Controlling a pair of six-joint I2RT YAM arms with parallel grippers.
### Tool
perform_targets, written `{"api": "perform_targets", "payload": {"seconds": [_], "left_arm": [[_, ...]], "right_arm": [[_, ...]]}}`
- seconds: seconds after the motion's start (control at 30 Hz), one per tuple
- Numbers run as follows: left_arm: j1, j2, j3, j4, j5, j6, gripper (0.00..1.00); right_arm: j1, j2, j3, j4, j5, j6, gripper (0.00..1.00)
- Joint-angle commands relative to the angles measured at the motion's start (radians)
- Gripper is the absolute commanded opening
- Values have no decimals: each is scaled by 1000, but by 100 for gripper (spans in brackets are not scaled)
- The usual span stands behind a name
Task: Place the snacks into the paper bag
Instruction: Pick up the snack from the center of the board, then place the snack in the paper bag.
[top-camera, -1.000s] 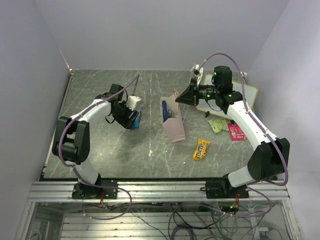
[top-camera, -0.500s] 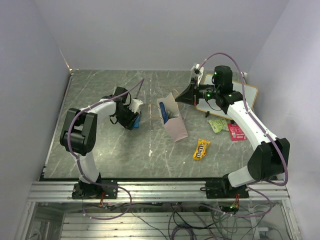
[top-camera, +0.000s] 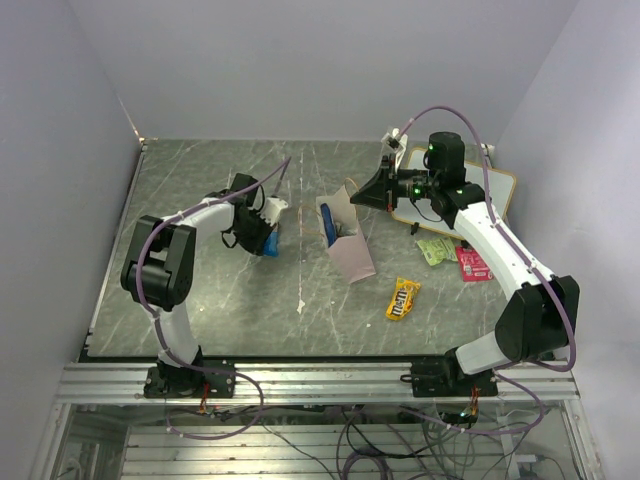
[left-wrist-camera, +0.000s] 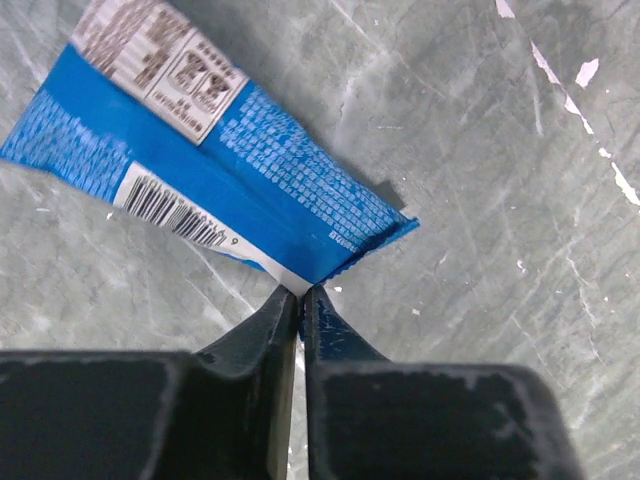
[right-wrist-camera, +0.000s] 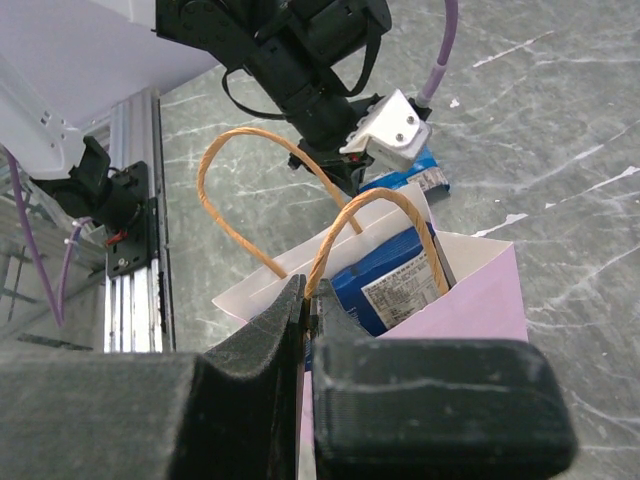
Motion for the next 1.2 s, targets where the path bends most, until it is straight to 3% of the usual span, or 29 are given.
{"api": "perform_targets", "payload": {"seconds": [0.0, 0.07, 0.6, 0.87, 1.17], "left_arm": [[-7, -25, 42, -78, -19, 38, 11], [-7, -46, 62, -120, -30, 59, 7], [-8, -334, 329, -447, -125, 171, 7], [-25, -420, 539, -524, -17, 137, 7], [-168, -396, 685, -571, 75, 124, 7]], "right_arm": [[-6, -4, -8, 32, -18, 5, 0], [-5, -3, -10, 36, -18, 8, 0], [-4, 15, -7, 59, -7, 42, 0], [21, 28, -24, 139, -7, 148, 0], [36, 59, 21, 209, -30, 251, 0]]}}
